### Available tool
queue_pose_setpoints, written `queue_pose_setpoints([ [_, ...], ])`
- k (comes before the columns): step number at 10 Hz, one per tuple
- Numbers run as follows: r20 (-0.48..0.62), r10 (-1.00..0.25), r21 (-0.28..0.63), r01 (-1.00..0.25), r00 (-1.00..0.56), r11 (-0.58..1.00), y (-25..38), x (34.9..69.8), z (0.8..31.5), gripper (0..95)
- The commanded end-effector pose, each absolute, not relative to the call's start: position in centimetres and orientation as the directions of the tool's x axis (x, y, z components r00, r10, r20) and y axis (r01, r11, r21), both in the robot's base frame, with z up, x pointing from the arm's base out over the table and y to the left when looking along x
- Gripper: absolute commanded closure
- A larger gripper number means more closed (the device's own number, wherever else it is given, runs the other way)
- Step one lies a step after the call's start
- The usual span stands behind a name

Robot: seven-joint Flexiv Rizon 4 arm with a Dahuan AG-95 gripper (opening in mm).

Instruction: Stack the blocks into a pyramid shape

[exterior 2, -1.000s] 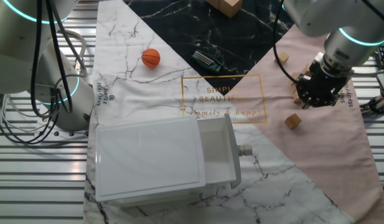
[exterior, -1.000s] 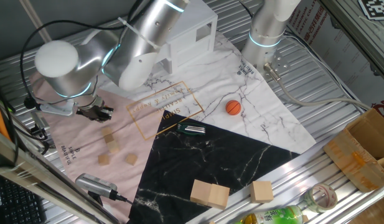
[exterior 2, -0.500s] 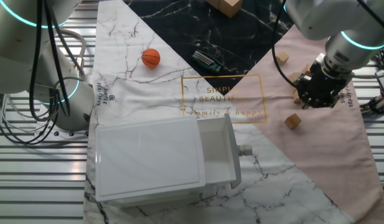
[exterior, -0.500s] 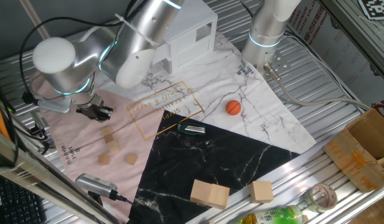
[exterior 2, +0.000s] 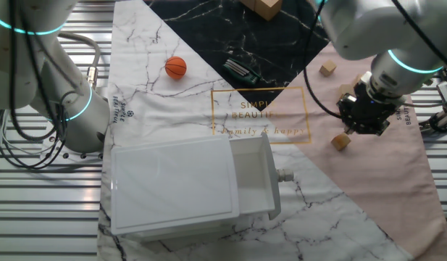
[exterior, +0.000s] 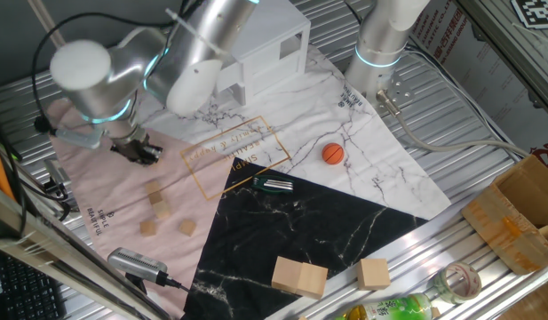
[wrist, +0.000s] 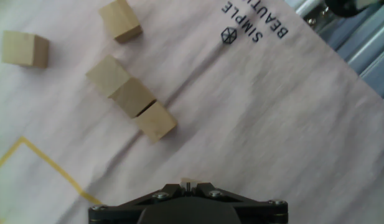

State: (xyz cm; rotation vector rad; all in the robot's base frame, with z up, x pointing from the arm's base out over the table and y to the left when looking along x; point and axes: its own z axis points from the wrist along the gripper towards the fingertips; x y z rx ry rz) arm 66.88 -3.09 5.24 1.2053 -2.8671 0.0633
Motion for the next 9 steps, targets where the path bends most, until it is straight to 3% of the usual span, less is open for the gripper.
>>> queue_pose_setpoints([
  [1,0.046,-0.683,-0.039,-0.685,-0.729,0.728,-3.1,66.8,5.2,95.0],
  [9,0.013,-0.601,-0.035,-0.601,-0.799,0.798,-4.2,66.2,5.1,95.0],
])
